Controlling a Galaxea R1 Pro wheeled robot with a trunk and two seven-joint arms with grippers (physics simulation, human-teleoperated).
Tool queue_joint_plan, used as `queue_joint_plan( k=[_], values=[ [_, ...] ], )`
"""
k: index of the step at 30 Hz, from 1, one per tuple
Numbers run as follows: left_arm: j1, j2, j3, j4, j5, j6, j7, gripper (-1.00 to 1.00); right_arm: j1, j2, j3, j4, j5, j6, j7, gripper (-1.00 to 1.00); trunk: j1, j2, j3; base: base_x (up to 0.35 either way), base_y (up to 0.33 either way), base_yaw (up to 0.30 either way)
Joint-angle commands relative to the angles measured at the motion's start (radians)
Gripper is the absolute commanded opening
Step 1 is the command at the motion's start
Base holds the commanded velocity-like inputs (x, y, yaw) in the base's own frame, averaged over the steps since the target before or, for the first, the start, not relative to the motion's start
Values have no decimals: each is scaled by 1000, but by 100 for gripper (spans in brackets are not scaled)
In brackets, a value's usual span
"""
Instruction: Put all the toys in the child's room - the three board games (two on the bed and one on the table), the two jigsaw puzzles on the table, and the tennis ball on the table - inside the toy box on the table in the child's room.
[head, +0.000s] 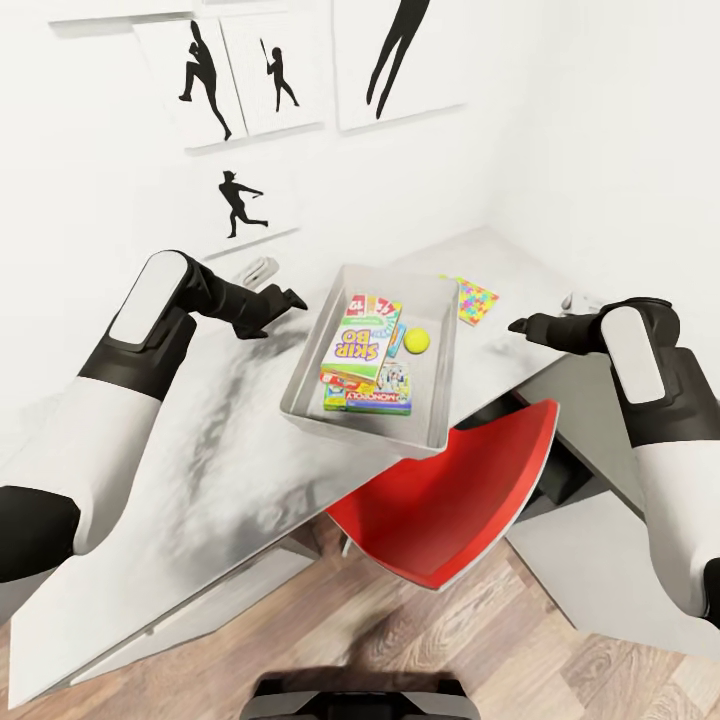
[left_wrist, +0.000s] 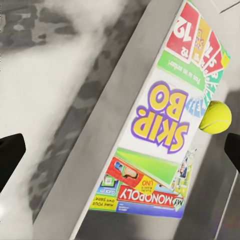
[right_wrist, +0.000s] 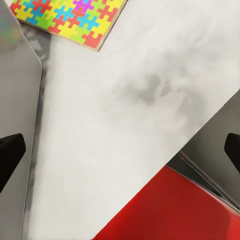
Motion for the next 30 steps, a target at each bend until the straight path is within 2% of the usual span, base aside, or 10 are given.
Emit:
queue_joint_plan(
  k=[1,9,16,23,26,27,30],
  values=[
    [-1,1,-2,1,10,-1,10,100,-1,-1,3,-1,-10,2,-10,100,1,-2,-2,56,38,0],
    [0,-3,-6,6,8,0,10,100,0,-1,-2,-13,-12,9,-12,100,1,-2,-2,126,92,0],
    [-2,-24,-59,9,6,-2,9,100,-1,1,-1,-20,-15,9,-13,100,1,-2,-2,57,42,0],
    [-12,-64,-80,44,3,-5,6,100,-7,32,1,-11,-13,9,-21,100,1,-2,-2,16,11,0],
    [-28,-85,-86,96,-15,-6,-1,100,-10,53,2,-9,-13,9,-24,100,1,-2,-2,6,5,0],
    [-28,-85,-86,96,-15,-6,-1,100,-10,53,2,-9,-13,9,-24,100,1,-2,-2,5,4,0],
    [-39,-101,-89,137,-46,-7,-18,100,-12,73,3,-7,-11,9,-26,100,1,-2,-2,3,2,0]
  ],
)
